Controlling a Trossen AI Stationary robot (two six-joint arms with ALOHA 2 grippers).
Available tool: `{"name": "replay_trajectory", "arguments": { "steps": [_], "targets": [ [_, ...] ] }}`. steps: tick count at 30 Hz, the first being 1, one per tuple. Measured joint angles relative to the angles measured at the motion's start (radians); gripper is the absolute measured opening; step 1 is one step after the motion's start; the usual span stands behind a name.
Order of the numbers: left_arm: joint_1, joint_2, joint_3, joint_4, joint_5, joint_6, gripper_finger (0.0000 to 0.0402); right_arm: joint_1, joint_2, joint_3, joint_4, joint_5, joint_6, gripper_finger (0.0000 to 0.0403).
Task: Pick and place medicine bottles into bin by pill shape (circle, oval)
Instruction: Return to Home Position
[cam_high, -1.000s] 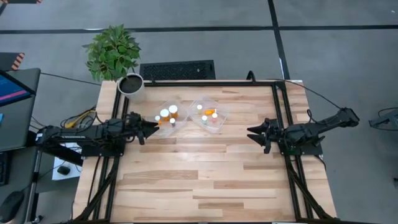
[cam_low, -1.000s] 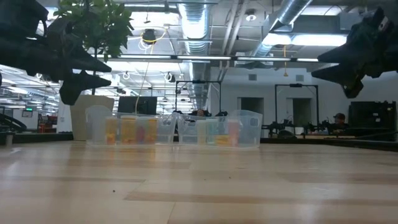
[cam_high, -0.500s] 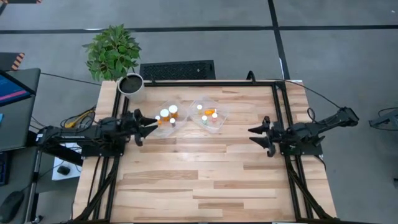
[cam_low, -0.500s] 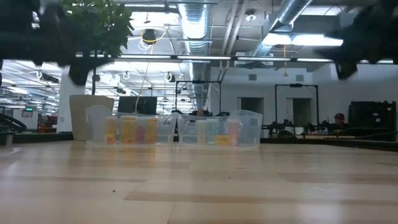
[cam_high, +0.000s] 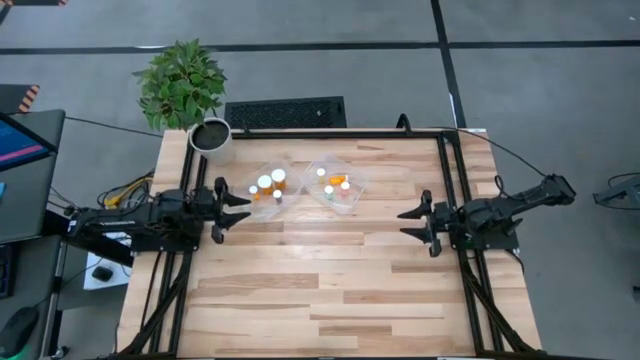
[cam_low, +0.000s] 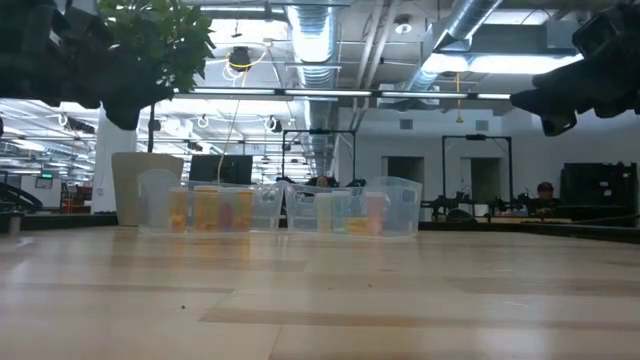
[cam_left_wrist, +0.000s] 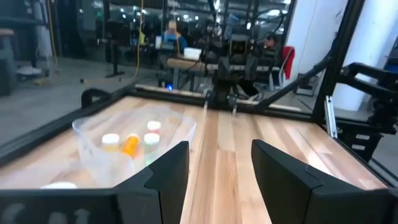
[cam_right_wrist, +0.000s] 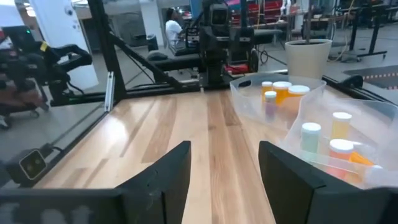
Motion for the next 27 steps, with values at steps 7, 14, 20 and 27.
{"name": "replay_trajectory", "arguments": {
  "steps": [7, 14, 20, 27],
  "targets": [
    [0.000, -0.011, -0.001, 0.010, -0.061, 0.007, 0.0167, -0.001, 0.001, 0.000, -0.006, 0.000, -0.016, 0.0201],
    [0.000, -0.008, -0.002, 0.010, -0.054, -0.019, 0.0167, -0.001, 0.002, 0.001, -0.010, 0.001, -0.017, 0.0201],
    [0.000, -0.008, -0.002, 0.010, -0.054, -0.020, 0.0167, -0.001, 0.002, 0.001, -0.011, 0.002, -0.019, 0.0201],
    [0.000, -0.008, -0.003, 0.010, -0.054, -0.021, 0.0167, -0.001, 0.002, 0.000, -0.012, 0.002, -0.018, 0.0201]
  ]
}}
